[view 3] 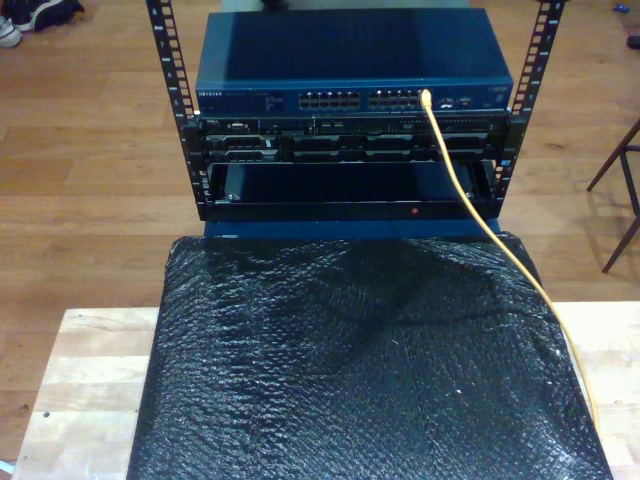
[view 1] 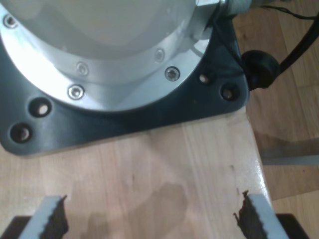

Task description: Grab the cable and plug it in

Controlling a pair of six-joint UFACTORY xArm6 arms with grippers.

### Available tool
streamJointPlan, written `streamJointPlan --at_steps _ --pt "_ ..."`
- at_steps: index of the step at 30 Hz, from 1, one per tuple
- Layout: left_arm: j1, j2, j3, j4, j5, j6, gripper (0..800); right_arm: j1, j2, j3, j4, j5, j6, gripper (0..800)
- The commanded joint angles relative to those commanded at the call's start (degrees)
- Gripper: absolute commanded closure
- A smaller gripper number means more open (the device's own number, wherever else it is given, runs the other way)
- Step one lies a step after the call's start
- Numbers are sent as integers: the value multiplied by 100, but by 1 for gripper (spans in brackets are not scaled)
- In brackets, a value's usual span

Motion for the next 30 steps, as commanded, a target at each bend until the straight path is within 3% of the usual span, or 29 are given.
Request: streamJointPlan --at_steps 5,16,30 --pt "0 0 9 0 0 0 0 -343 -255 448 0 -9 -448 2" --pt "0 0 0 0 0 9 0 -598 -448 1600 -26 -360 -501 1" --pt "0 0 0 0 0 9 0 -993 -158 2295 9 -1609 -510 0"
